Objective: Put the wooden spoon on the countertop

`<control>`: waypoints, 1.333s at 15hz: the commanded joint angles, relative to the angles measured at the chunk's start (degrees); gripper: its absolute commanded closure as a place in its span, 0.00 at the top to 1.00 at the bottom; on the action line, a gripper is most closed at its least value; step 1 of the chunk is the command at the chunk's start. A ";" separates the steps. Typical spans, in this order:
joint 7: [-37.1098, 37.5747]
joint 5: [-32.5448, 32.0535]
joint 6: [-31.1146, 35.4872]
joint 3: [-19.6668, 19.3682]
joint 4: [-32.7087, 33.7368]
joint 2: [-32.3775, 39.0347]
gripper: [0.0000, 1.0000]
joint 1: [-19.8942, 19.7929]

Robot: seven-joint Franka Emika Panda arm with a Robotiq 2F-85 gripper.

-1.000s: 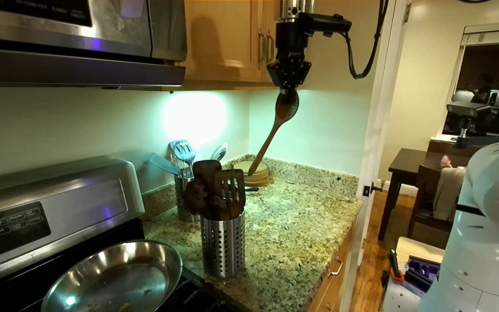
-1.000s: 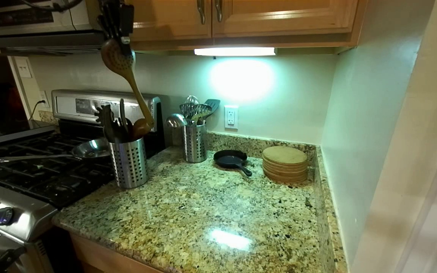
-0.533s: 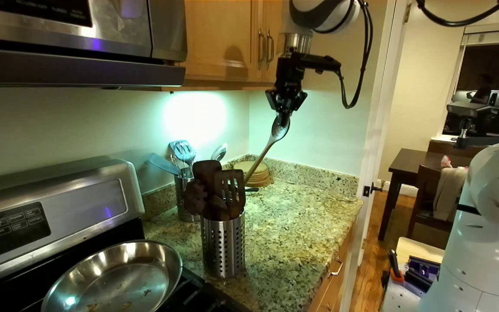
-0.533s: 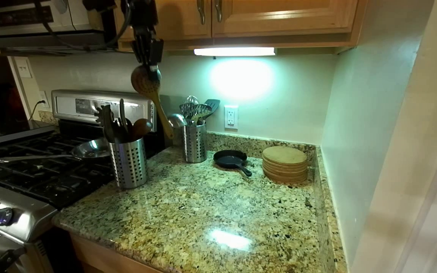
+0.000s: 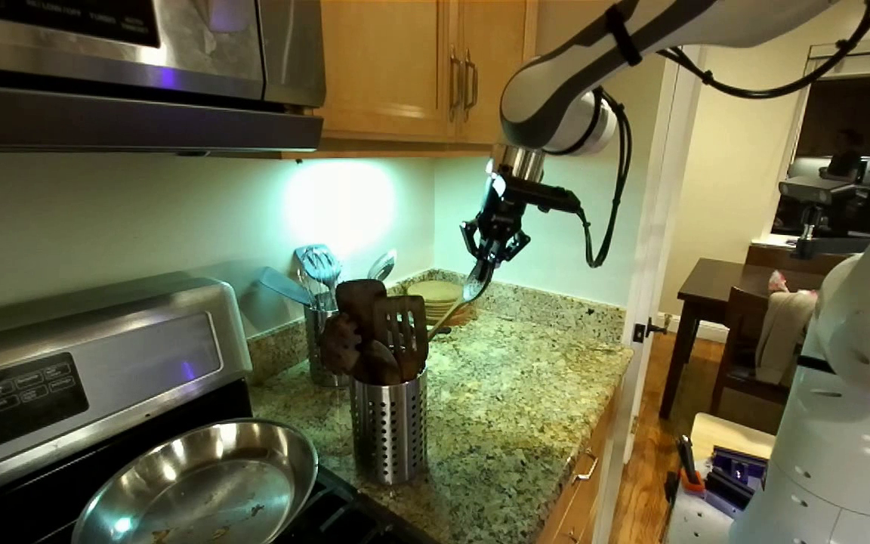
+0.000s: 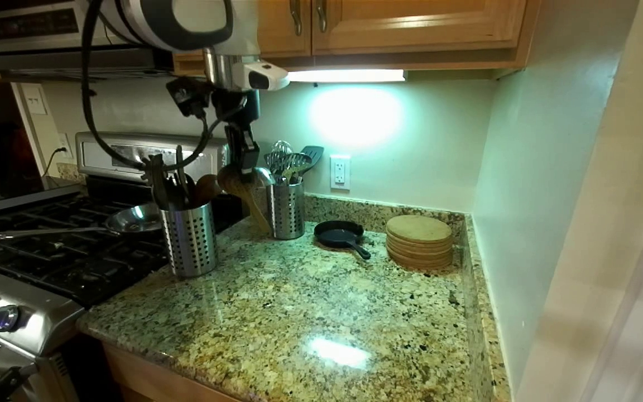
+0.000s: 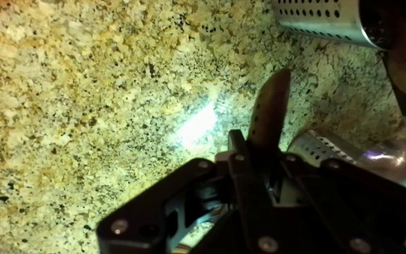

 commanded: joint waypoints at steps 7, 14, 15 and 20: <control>1.69 21.07 20.92 0.32 -13.85 4.62 0.10 3.78; 4.15 30.58 29.21 2.29 -12.38 14.34 0.10 5.02; 4.76 30.06 29.88 2.70 -11.99 15.91 0.10 5.04; 10.85 25.81 30.26 3.49 -9.62 26.22 0.09 6.06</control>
